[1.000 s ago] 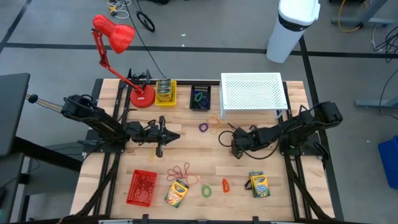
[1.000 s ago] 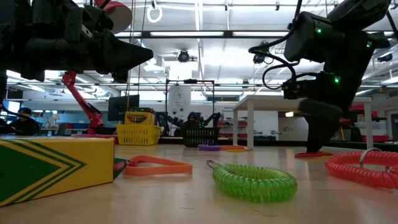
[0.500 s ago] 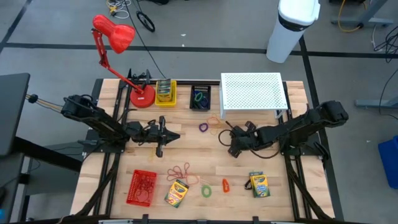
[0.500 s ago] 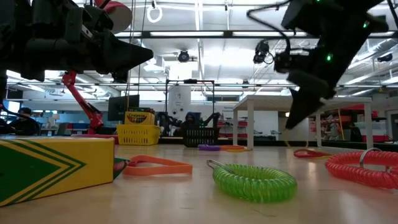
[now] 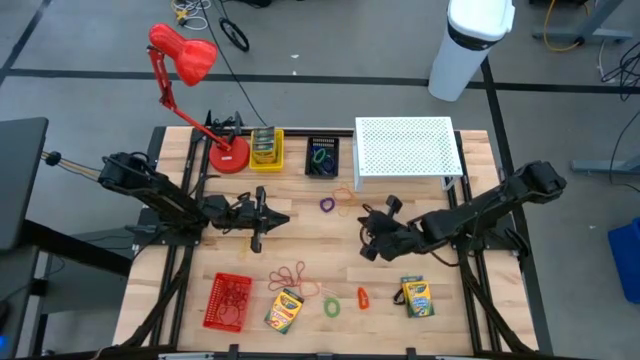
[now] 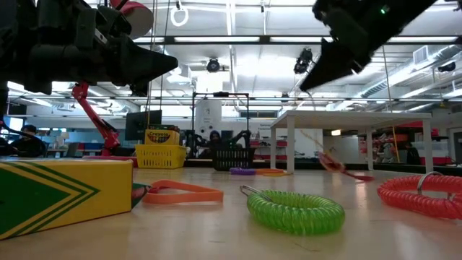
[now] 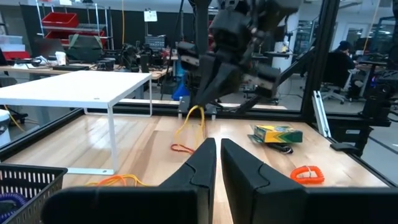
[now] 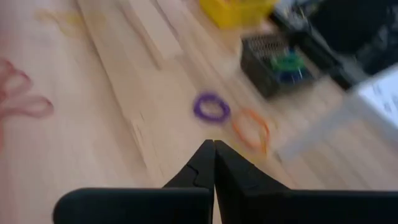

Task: Pick & Place Office Desk Supplies
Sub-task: Put the yellow rubber band into the red bin

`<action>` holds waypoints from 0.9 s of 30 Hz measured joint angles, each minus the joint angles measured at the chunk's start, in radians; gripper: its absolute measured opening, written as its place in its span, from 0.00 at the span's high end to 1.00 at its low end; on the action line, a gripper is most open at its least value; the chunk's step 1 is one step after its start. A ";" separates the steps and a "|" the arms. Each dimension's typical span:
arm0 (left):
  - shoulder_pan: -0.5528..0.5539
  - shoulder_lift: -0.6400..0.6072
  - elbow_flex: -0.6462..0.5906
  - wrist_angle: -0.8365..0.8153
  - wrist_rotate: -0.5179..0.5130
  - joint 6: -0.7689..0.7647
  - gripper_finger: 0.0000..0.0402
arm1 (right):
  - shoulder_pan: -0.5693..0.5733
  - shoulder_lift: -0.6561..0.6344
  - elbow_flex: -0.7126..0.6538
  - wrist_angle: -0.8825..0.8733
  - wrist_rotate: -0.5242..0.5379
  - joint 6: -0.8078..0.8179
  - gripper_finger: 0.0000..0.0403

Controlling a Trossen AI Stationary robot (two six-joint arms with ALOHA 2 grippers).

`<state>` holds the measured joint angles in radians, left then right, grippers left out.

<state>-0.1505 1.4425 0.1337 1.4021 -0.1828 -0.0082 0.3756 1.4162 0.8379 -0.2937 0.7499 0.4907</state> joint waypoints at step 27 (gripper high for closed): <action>-0.005 0.082 0.312 -0.427 -0.066 0.093 0.40 | -0.101 0.121 -0.009 0.698 -0.343 -0.525 0.98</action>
<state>-0.1552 1.5249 0.4460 0.9750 -0.2484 0.0844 0.2741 1.5375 0.8291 0.4043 0.4073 -0.0342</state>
